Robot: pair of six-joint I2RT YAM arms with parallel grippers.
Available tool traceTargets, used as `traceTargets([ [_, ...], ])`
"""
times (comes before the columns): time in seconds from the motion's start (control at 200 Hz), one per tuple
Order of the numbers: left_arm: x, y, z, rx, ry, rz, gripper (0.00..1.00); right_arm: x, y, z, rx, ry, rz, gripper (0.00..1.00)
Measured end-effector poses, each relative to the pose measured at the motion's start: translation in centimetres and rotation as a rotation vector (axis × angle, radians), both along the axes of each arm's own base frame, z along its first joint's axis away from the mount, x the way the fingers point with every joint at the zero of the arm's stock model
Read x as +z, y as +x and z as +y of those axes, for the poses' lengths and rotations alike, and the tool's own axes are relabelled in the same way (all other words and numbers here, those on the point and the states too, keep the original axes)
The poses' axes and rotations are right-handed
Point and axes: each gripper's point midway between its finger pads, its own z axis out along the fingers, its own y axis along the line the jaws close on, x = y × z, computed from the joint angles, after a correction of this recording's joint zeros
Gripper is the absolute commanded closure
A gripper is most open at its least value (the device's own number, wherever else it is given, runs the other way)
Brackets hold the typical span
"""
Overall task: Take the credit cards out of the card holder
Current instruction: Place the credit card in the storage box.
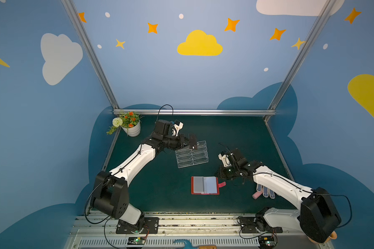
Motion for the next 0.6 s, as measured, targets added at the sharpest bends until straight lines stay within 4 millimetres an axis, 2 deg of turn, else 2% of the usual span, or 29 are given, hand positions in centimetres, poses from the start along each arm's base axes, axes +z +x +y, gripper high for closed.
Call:
traceTargets([
  [0.601, -1.8, 2.3, -0.6, -0.119, 0.142, -0.016, 0.96, -0.2, -0.1, 0.2, 0.029, 0.006, 0.004, 0.92],
])
